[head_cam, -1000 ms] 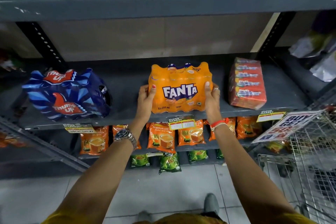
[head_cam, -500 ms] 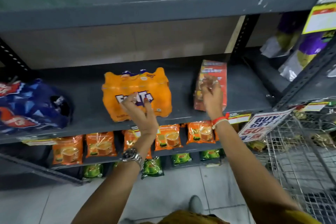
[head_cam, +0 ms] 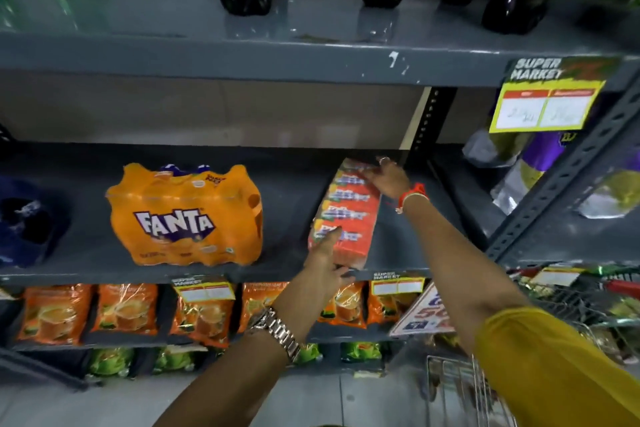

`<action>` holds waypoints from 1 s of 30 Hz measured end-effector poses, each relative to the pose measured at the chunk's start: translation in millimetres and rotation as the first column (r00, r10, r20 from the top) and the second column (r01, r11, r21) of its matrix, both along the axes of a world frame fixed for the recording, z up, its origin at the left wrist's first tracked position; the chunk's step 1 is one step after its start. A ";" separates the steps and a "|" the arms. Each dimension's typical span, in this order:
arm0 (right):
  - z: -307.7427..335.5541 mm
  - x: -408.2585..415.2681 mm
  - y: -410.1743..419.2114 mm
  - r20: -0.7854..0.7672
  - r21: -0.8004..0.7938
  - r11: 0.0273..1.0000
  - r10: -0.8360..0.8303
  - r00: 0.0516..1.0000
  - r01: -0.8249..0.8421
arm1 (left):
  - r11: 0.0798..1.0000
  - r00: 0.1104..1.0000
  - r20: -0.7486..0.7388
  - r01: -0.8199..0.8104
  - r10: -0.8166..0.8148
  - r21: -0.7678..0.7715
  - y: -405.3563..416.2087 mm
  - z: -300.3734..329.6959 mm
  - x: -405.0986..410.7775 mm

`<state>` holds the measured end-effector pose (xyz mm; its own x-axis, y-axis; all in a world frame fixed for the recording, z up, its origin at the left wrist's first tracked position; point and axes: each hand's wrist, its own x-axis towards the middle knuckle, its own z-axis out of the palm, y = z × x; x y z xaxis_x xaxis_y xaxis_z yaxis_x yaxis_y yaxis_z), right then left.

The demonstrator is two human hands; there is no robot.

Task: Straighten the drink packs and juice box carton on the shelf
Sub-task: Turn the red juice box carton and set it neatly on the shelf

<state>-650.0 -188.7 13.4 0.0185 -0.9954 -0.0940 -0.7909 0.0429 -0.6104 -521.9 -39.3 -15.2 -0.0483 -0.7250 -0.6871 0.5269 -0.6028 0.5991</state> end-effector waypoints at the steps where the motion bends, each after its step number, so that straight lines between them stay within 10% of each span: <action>1: -0.2 1.8 -6.4 -0.023 0.033 0.998 0.046 0.999 -0.045 | 1.000 1.000 0.008 0.029 -0.029 -0.005 -2.1 -1.1 -1.7; 16: -46.4 -58.8 -15.4 0.391 0.104 0.978 -0.208 0.897 0.181 | 0.985 0.953 0.249 0.159 -0.172 0.072 -40.8 0.4 29.6; 19: -53.1 -74.1 0.4 0.622 0.170 0.970 -0.243 0.744 0.175 | 0.964 0.895 0.364 0.261 -0.258 0.042 -48.5 2.5 36.4; 30: -76.7 -93.1 51.3 0.743 0.047 0.934 -0.270 0.613 0.354 | 0.787 0.527 0.849 0.541 -0.042 -0.297 -69.1 -8.7 46.9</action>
